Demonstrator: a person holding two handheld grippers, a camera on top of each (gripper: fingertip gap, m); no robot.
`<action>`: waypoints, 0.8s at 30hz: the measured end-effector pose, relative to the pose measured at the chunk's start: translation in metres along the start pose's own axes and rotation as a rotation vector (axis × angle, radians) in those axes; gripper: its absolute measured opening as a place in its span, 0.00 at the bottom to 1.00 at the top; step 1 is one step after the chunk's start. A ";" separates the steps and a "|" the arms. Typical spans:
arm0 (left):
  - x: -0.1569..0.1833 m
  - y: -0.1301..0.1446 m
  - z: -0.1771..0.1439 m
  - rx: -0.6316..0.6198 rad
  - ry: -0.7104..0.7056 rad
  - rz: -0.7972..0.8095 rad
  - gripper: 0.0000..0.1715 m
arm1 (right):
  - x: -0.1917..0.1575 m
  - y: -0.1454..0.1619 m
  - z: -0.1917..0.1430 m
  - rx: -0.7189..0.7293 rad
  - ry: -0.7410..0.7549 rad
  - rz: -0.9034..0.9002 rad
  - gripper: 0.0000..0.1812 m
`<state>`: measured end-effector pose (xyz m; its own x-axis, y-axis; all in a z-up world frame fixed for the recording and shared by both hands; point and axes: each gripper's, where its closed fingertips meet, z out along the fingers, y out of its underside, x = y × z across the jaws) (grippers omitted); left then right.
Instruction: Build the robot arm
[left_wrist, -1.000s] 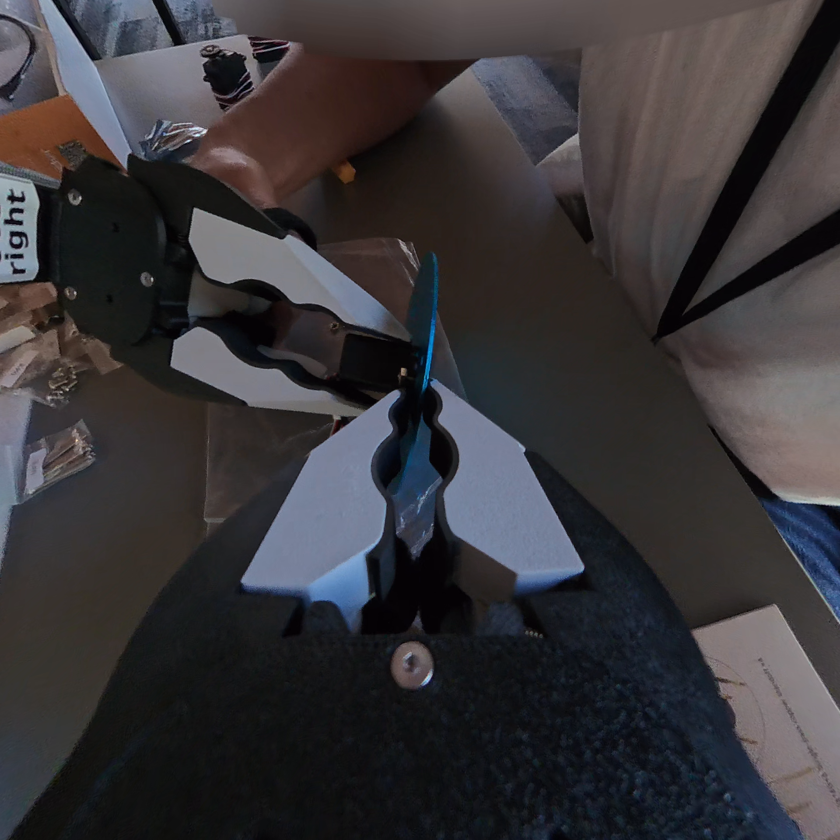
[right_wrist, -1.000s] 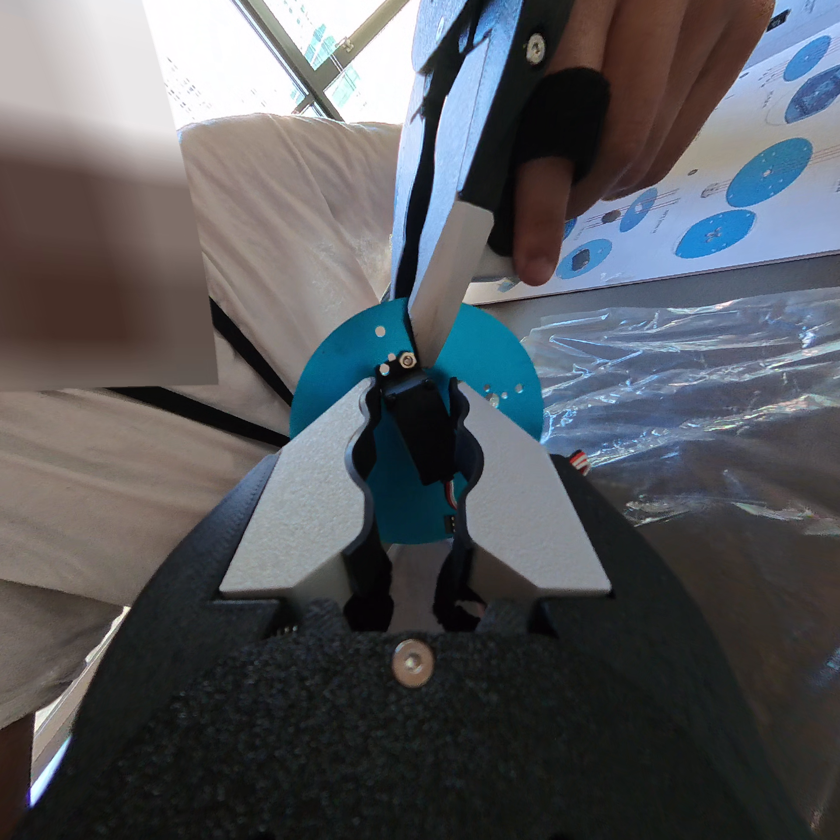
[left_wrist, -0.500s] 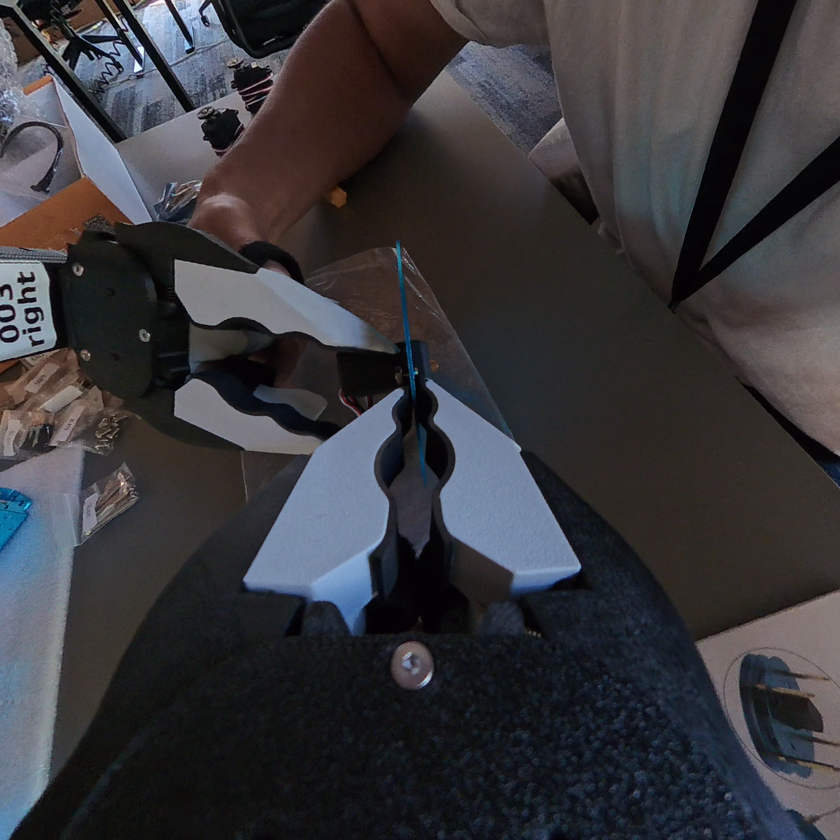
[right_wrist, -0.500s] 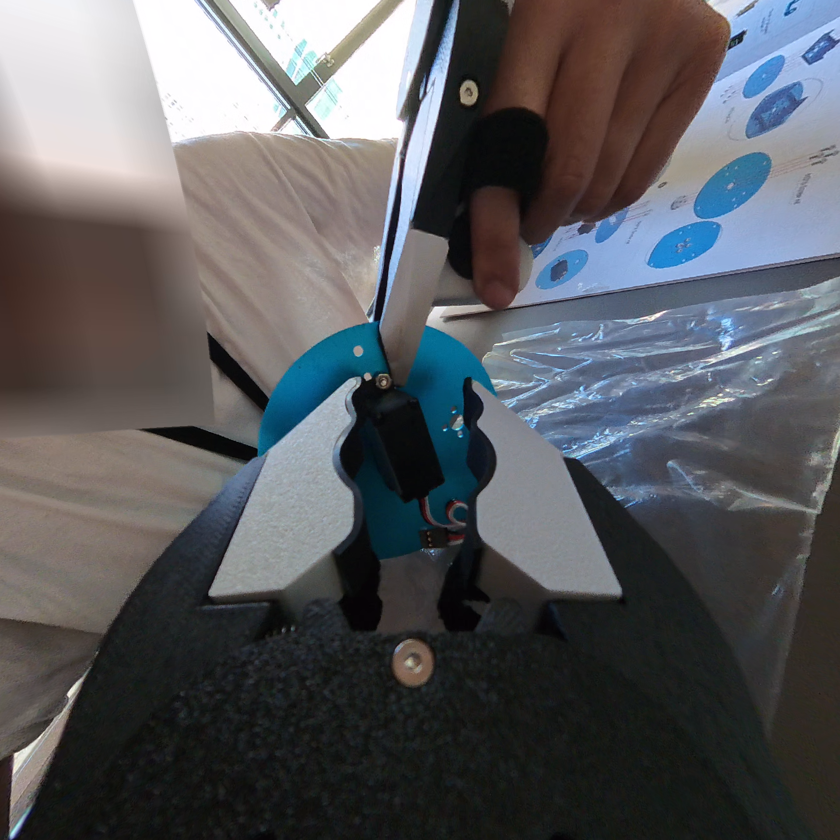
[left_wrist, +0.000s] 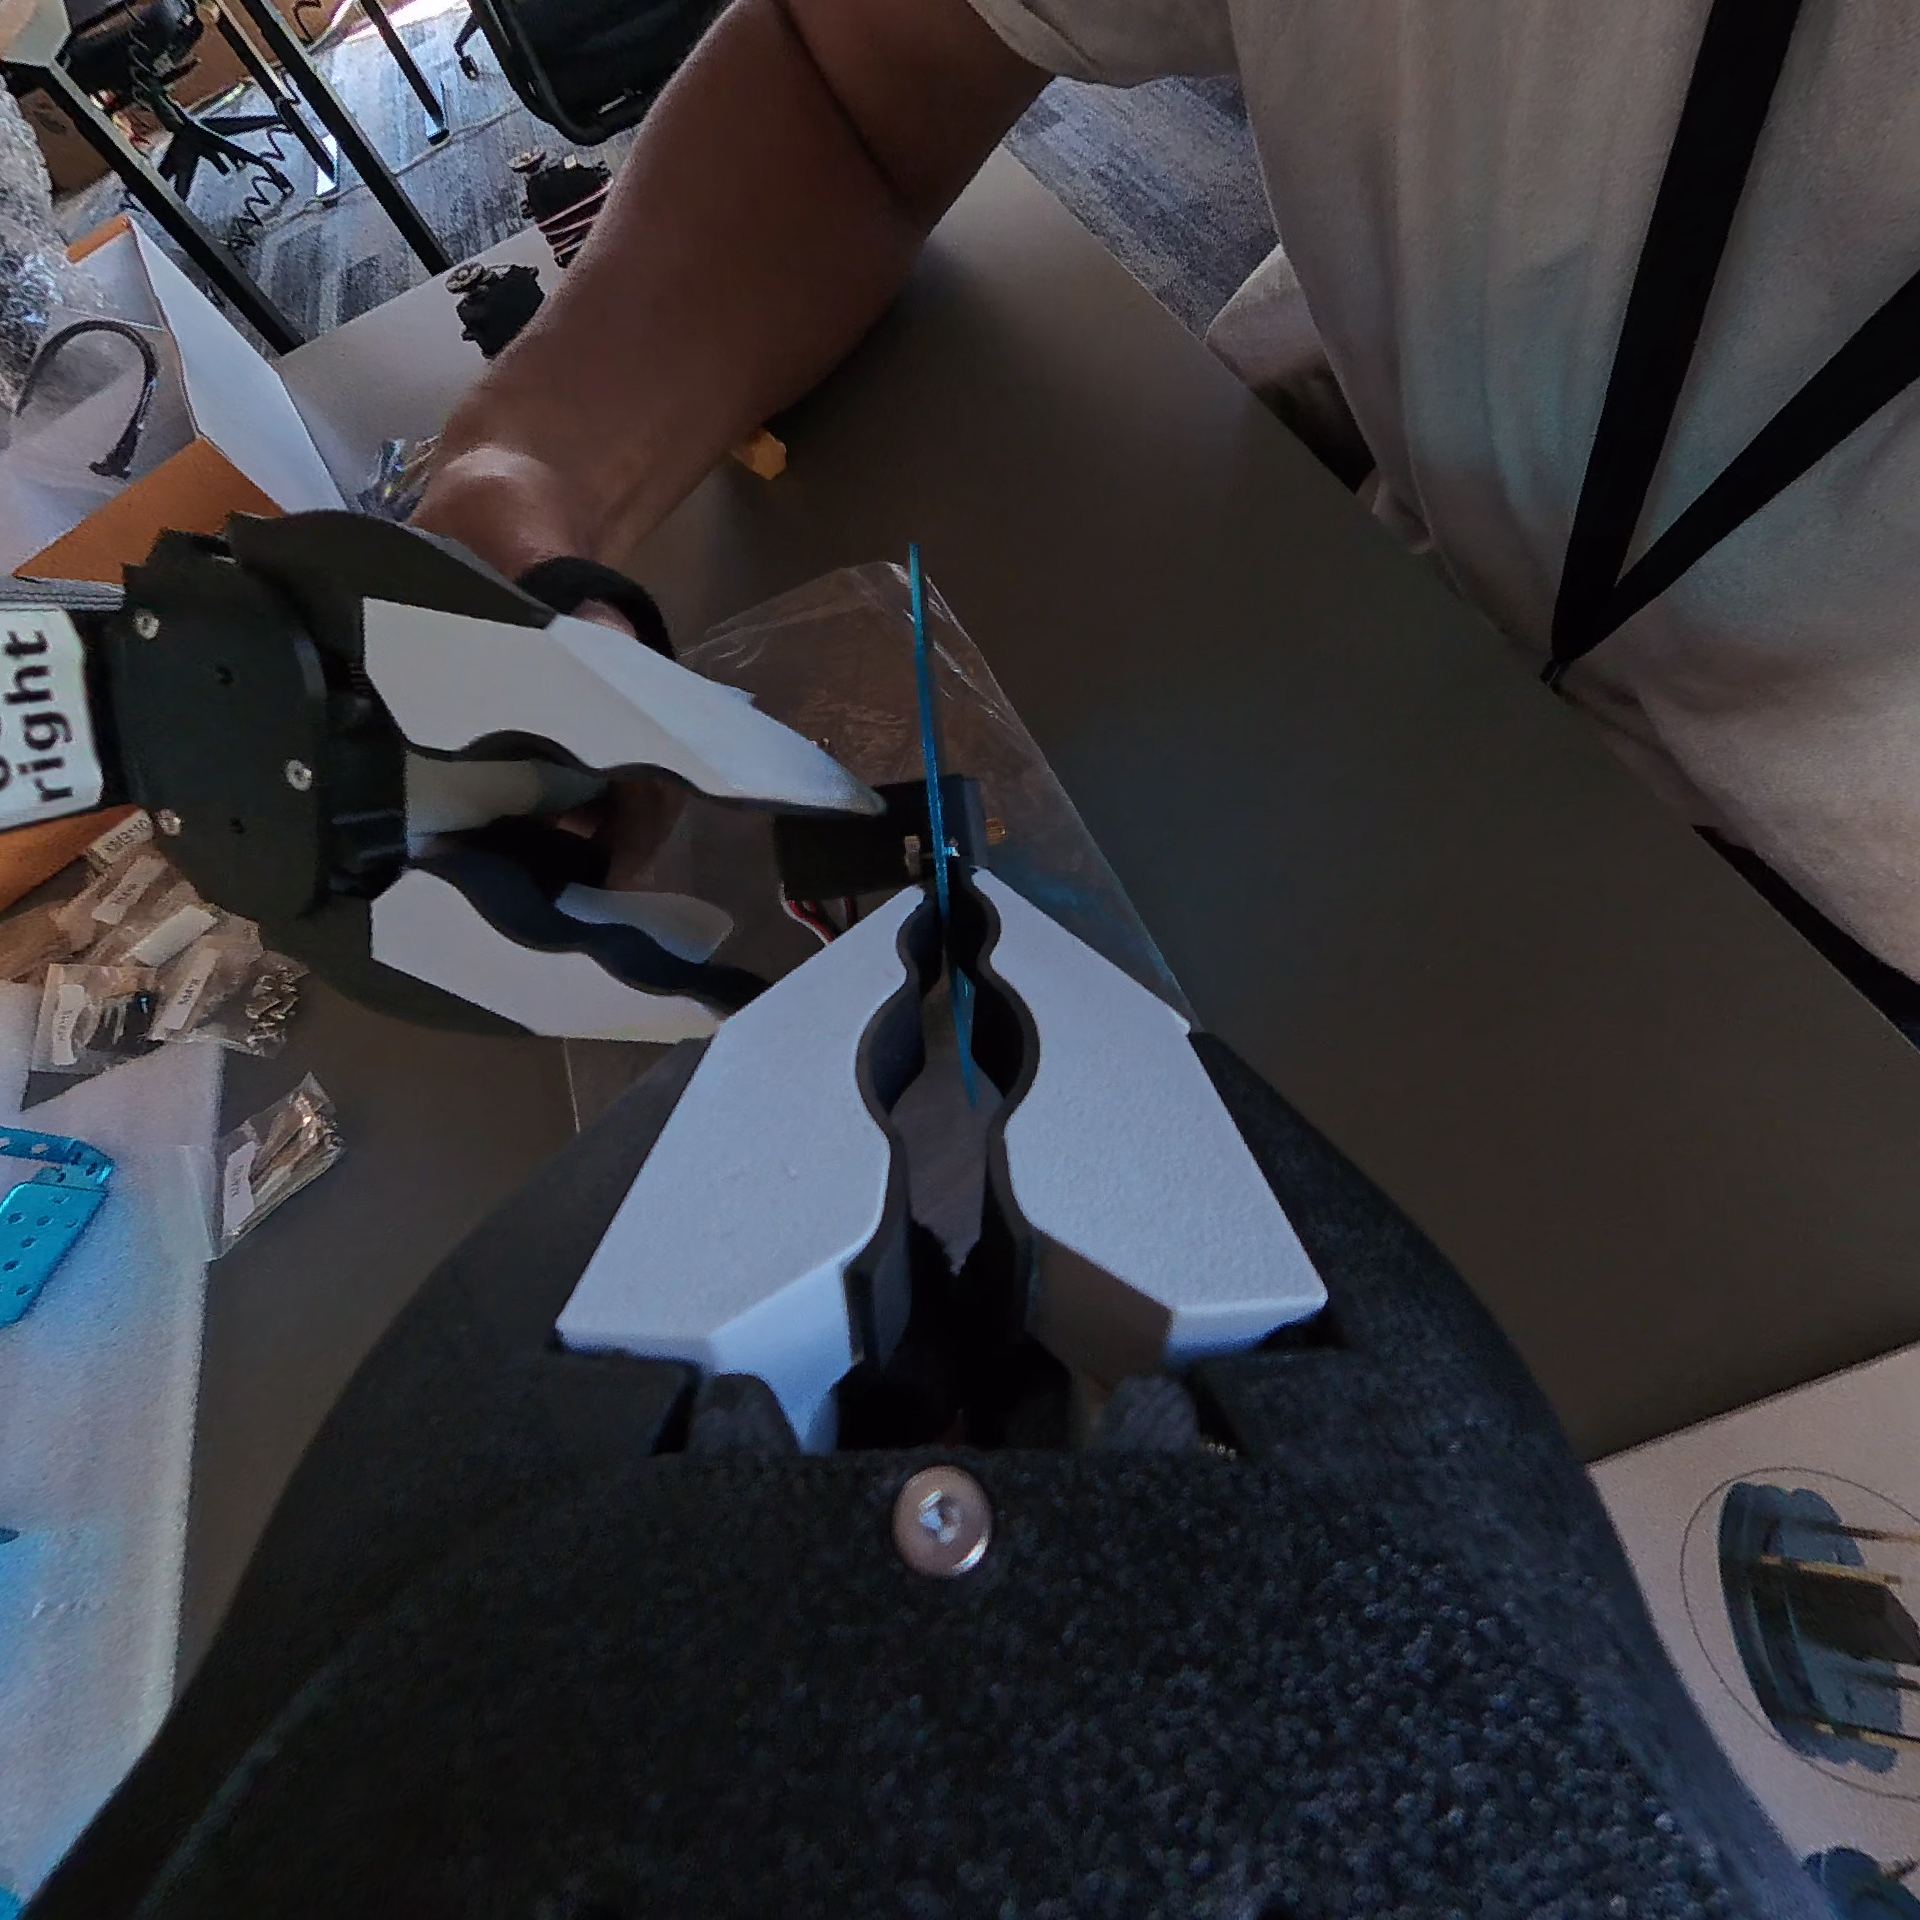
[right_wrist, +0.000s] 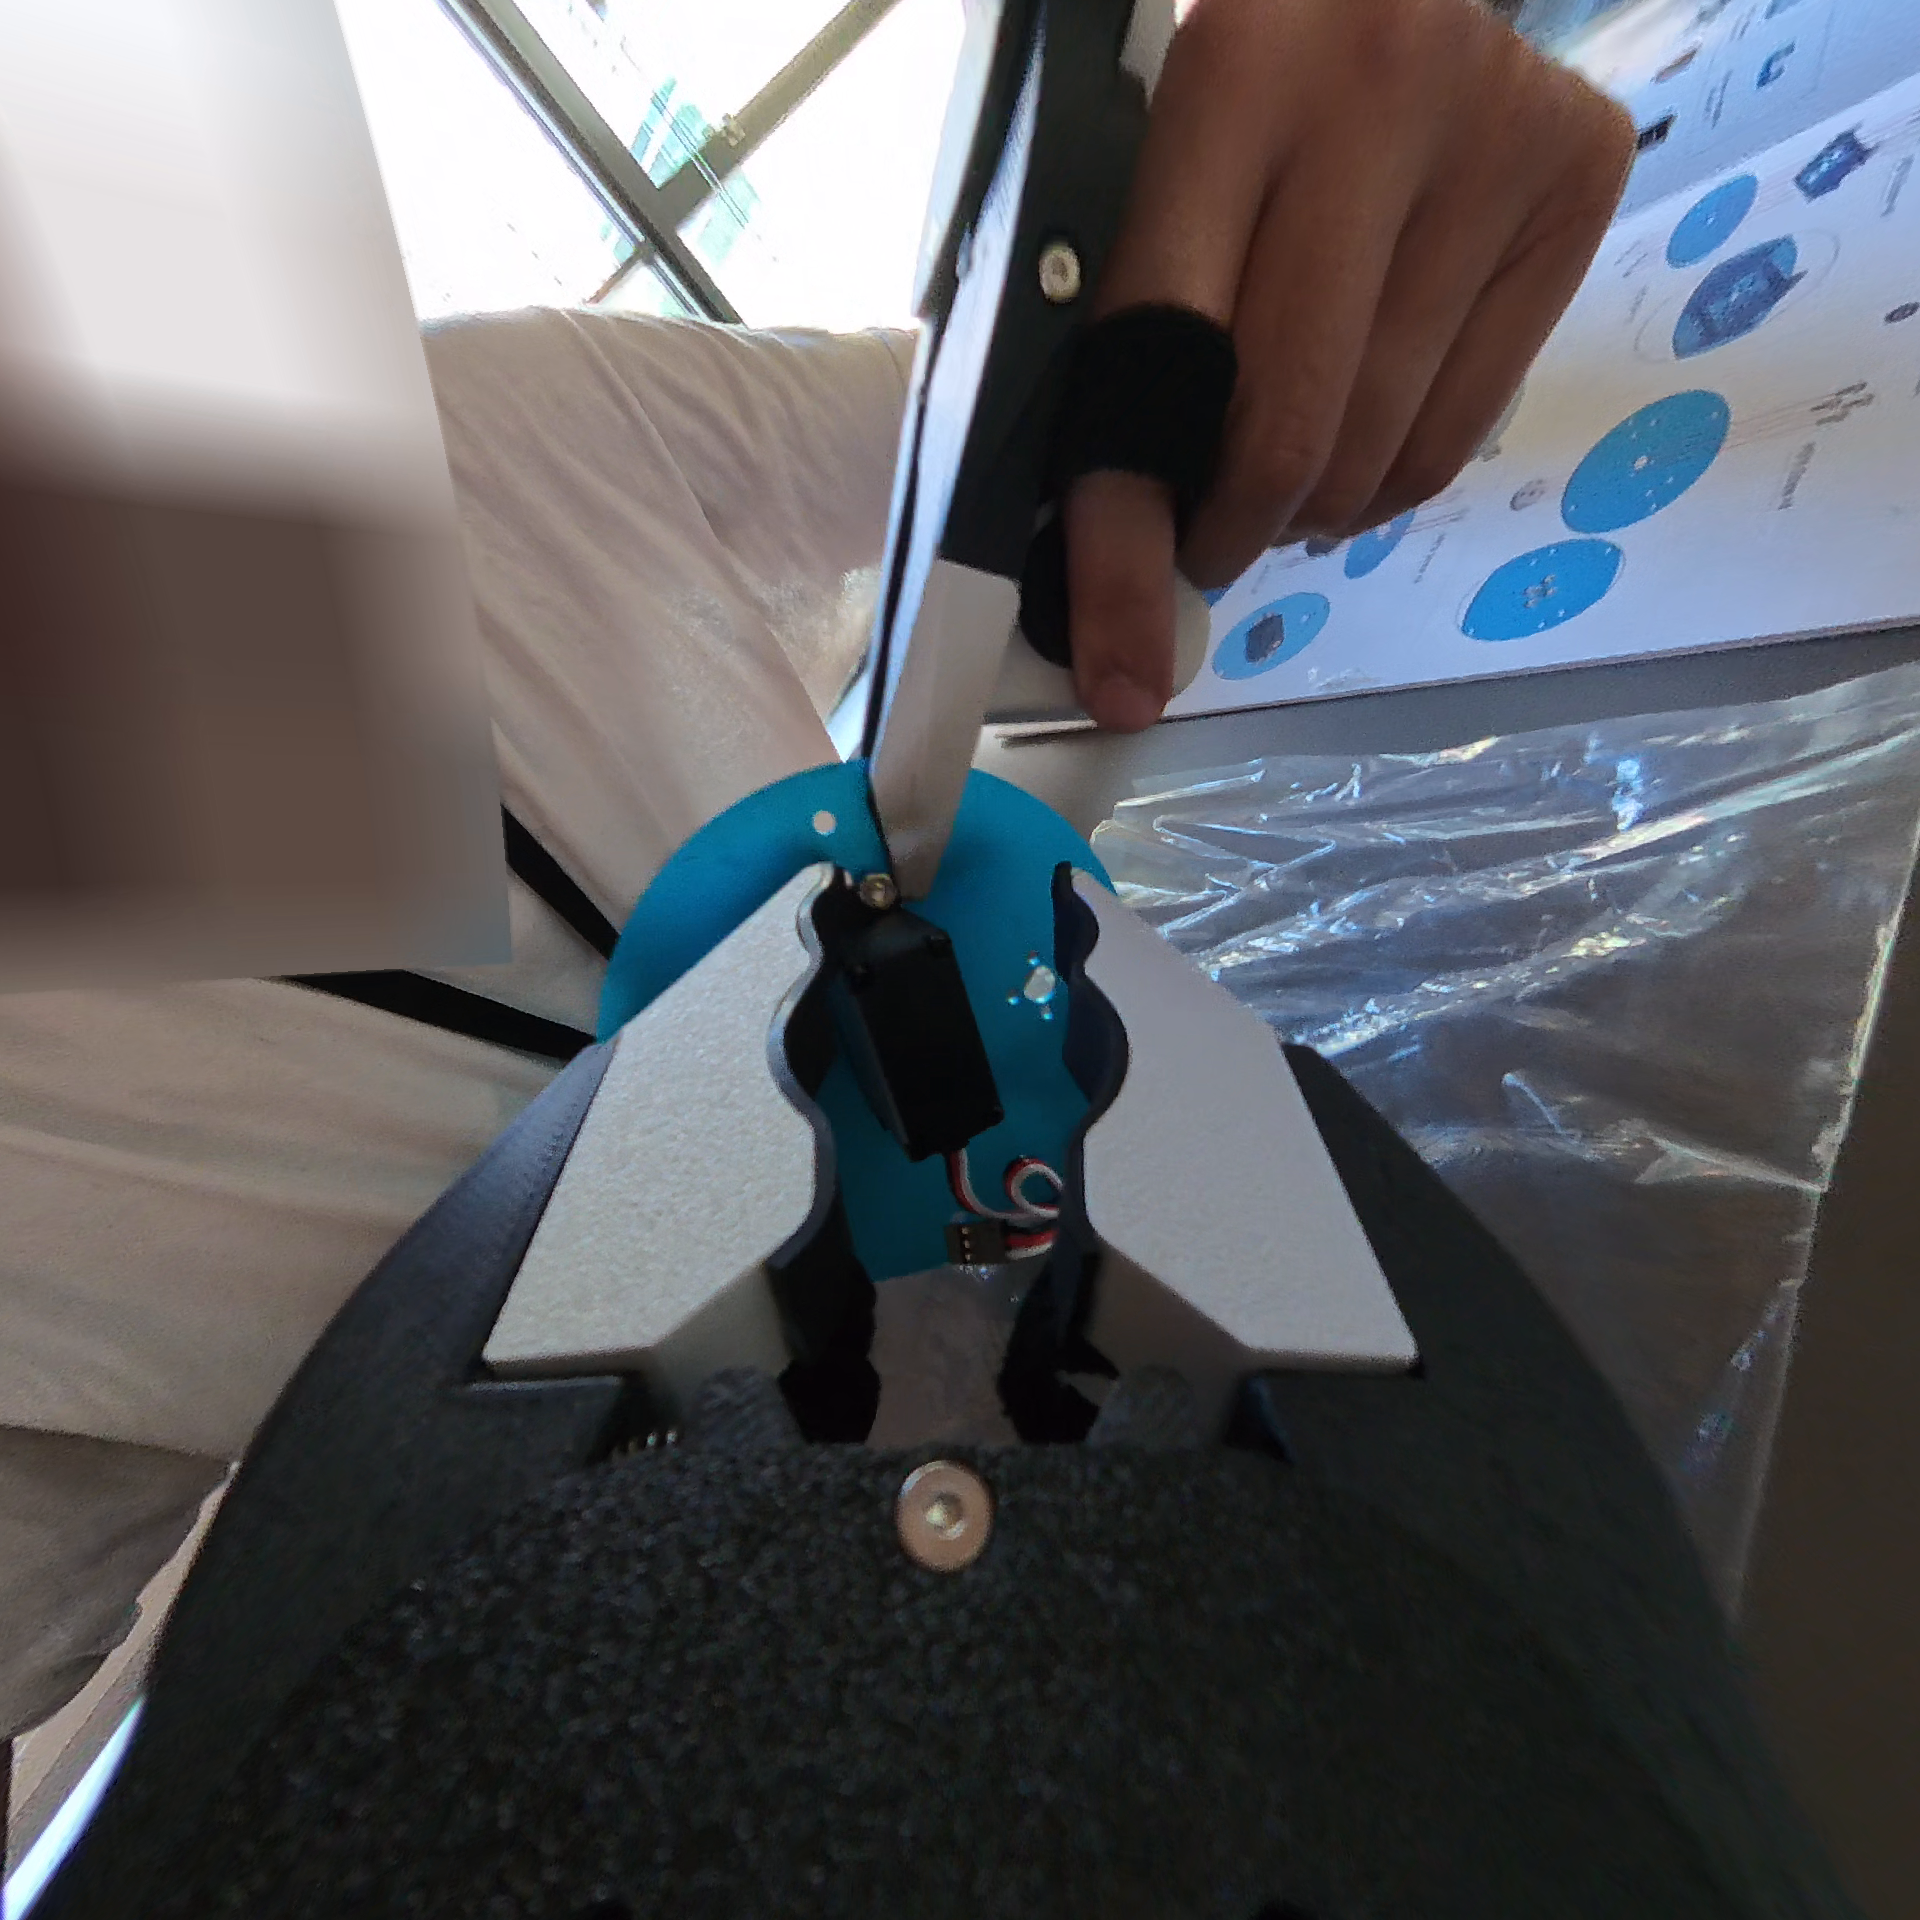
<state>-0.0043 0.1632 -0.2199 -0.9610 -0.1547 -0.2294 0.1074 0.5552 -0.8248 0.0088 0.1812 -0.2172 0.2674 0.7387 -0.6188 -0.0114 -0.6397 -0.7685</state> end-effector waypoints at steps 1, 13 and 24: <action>0.000 0.000 0.000 0.001 0.002 0.000 0.01 | -0.001 -0.003 -0.002 0.017 -0.009 0.004 0.21; 0.003 -0.001 0.002 0.000 0.016 -0.004 0.01 | 0.005 0.006 0.006 -0.054 0.049 -0.041 0.26; 0.001 -0.001 0.004 -0.008 0.004 -0.008 0.01 | 0.009 0.001 0.007 -0.076 0.140 -0.111 0.23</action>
<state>-0.0047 0.1592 -0.2215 -0.9629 -0.1556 -0.2206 0.0978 0.5606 -0.8223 0.0045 0.1884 -0.2248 0.3949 0.7720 -0.4981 0.0973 -0.5743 -0.8128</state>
